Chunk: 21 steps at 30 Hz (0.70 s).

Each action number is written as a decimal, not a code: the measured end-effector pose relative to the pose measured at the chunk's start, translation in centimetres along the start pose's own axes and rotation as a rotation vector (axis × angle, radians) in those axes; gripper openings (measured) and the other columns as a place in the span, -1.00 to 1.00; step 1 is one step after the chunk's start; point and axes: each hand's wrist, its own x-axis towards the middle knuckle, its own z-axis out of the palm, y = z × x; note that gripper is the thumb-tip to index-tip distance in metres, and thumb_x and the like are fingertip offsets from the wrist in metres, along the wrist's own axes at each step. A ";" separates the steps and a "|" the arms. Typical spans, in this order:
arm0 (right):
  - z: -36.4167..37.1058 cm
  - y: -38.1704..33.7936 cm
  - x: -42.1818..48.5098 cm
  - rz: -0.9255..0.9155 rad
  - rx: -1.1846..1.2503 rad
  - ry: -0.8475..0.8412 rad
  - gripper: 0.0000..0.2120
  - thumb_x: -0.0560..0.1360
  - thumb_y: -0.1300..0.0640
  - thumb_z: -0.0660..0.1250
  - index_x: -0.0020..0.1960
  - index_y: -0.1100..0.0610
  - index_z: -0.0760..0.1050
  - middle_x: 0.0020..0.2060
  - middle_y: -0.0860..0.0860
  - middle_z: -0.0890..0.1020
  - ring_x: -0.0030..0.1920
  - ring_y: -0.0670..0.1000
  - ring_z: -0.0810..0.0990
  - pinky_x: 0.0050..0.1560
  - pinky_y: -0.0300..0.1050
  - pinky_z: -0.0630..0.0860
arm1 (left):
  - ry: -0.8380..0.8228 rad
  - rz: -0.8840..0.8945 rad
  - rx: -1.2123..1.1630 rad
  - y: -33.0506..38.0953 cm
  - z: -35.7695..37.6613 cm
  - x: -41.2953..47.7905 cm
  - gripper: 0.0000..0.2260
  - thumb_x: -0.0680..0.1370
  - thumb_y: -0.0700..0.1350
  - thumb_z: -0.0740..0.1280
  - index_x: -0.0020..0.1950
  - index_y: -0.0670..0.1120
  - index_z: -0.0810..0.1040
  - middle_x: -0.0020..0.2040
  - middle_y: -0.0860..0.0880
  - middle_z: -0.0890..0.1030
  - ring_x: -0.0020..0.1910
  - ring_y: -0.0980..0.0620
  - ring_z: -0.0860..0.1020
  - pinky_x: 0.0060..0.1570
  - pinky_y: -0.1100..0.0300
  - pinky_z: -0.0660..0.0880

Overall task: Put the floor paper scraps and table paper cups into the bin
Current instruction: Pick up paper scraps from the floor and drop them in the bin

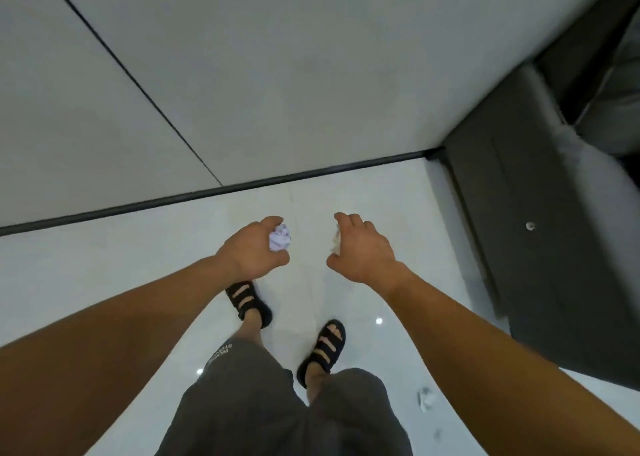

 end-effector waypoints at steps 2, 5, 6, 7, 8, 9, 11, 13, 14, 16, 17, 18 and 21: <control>-2.3 -2.7 -2.0 -0.055 -0.072 0.003 -0.29 0.46 0.02 0.34 0.52 0.06 0.10 0.34 0.05 0.35 0.26 0.12 0.38 -0.02 -0.08 0.38 | 0.053 -0.021 -0.050 0.1 -0.9 -4.2 -0.38 0.48 -0.08 0.39 0.49 -0.04 0.23 0.32 0.06 0.44 0.27 0.03 0.44 0.19 0.26 0.30; -4.7 -8.1 -4.3 -0.154 -0.162 0.011 -0.28 0.46 0.01 0.34 0.53 0.05 0.09 0.35 0.05 0.33 0.28 0.12 0.36 0.02 -0.05 0.41 | 0.162 -0.057 -0.090 -0.9 -3.1 -10.2 -0.37 0.47 -0.05 0.38 0.49 -0.01 0.22 0.34 0.07 0.45 0.26 0.03 0.45 0.17 0.26 0.34; -5.2 -10.2 -5.0 -0.195 -0.188 0.015 -0.27 0.46 0.00 0.34 0.53 0.05 0.09 0.36 0.05 0.33 0.29 0.12 0.36 0.05 -0.03 0.42 | 0.205 -0.077 -0.106 -1.6 -4.1 -12.2 -0.38 0.47 -0.05 0.38 0.49 0.00 0.23 0.32 0.07 0.46 0.23 0.03 0.46 0.15 0.24 0.36; -5.6 -12.4 -5.7 -0.241 -0.211 0.022 -0.27 0.46 0.00 0.34 0.53 0.05 0.10 0.36 0.06 0.33 0.30 0.13 0.36 0.07 -0.02 0.43 | 0.247 -0.098 -0.125 -2.6 -5.0 -14.2 -0.39 0.46 -0.05 0.38 0.48 0.01 0.25 0.30 0.06 0.47 0.21 0.02 0.48 0.14 0.23 0.39; -5.7 -14.7 -6.4 -0.289 -0.232 0.030 -0.27 0.46 0.00 0.35 0.53 0.05 0.11 0.36 0.06 0.34 0.30 0.13 0.36 0.08 -0.02 0.44 | 0.290 -0.119 -0.148 -3.7 -5.9 -16.2 -0.40 0.46 -0.05 0.38 0.46 0.01 0.26 0.29 0.05 0.48 0.18 0.01 0.49 0.14 0.21 0.41; -5.6 -17.1 -7.3 -0.339 -0.253 0.036 -0.27 0.45 -0.01 0.35 0.53 0.05 0.12 0.35 0.07 0.36 0.29 0.14 0.37 0.08 -0.02 0.43 | 0.330 -0.138 -0.166 -5.0 -6.8 -18.2 -0.41 0.46 -0.05 0.38 0.45 0.01 0.27 0.28 0.04 0.49 0.16 0.01 0.49 0.15 0.19 0.43; -4.5 -21.9 -9.1 -0.428 -0.288 0.045 -0.26 0.45 -0.02 0.36 0.53 0.04 0.12 0.33 0.07 0.37 0.28 0.14 0.39 0.06 -0.03 0.42 | 0.402 -0.180 -0.182 -8.0 -8.3 -22.5 -0.40 0.45 -0.04 0.37 0.46 0.01 0.27 0.28 0.03 0.49 0.17 -0.01 0.49 0.17 0.14 0.44; -2.7 -26.7 -11.0 -0.502 -0.325 0.047 -0.26 0.44 -0.02 0.37 0.52 0.03 0.12 0.32 0.07 0.38 0.26 0.14 0.40 0.05 -0.04 0.40 | 0.474 -0.217 -0.198 -11.4 -9.5 -26.8 -0.38 0.45 -0.02 0.37 0.48 0.01 0.25 0.30 0.01 0.47 0.18 -0.03 0.49 0.15 0.14 0.45; -1.6 -29.1 -12.1 -0.537 -0.349 0.046 -0.27 0.44 -0.02 0.37 0.52 0.03 0.13 0.32 0.07 0.38 0.26 0.14 0.40 0.05 -0.04 0.40 | 0.512 -0.231 -0.211 -13.3 -9.8 -29.1 -0.38 0.45 -0.02 0.37 0.48 0.01 0.24 0.31 0.01 0.47 0.18 -0.03 0.49 0.14 0.14 0.45; 0.9 -34.2 -14.4 -0.591 -0.398 0.029 -0.29 0.43 -0.02 0.36 0.50 0.03 0.15 0.31 0.07 0.39 0.25 0.14 0.40 0.07 -0.03 0.41 | 0.579 -0.262 -0.241 -17.3 -10.3 -33.9 -0.38 0.46 -0.02 0.37 0.48 0.02 0.24 0.33 0.00 0.46 0.19 -0.04 0.49 0.14 0.12 0.47; 2.5 -36.9 -15.7 -0.617 -0.424 0.007 -0.29 0.42 -0.02 0.37 0.49 0.04 0.17 0.31 0.07 0.39 0.26 0.14 0.40 0.08 -0.02 0.42 | 0.602 -0.284 -0.259 -19.3 -10.3 -36.5 -0.38 0.46 -0.02 0.37 0.48 0.01 0.23 0.34 -0.01 0.46 0.20 -0.05 0.48 0.15 0.10 0.48; 4.1 -39.6 -17.1 -0.647 -0.449 -0.014 -0.29 0.42 -0.02 0.37 0.49 0.04 0.17 0.31 0.07 0.39 0.27 0.14 0.40 0.09 -0.01 0.43 | 0.625 -0.309 -0.278 -21.4 -10.2 -39.0 -0.37 0.46 -0.02 0.37 0.49 0.01 0.22 0.36 -0.01 0.45 0.22 -0.05 0.48 0.16 0.09 0.48; 8.7 -47.5 -20.8 -0.765 -0.502 -0.034 -0.28 0.43 -0.02 0.37 0.50 0.04 0.16 0.33 0.07 0.38 0.28 0.13 0.39 0.10 -0.02 0.43 | 0.705 -0.392 -0.299 -27.4 -10.0 -45.9 -0.37 0.48 -0.03 0.36 0.51 -0.01 0.20 0.39 -0.04 0.42 0.24 -0.09 0.47 0.16 0.09 0.49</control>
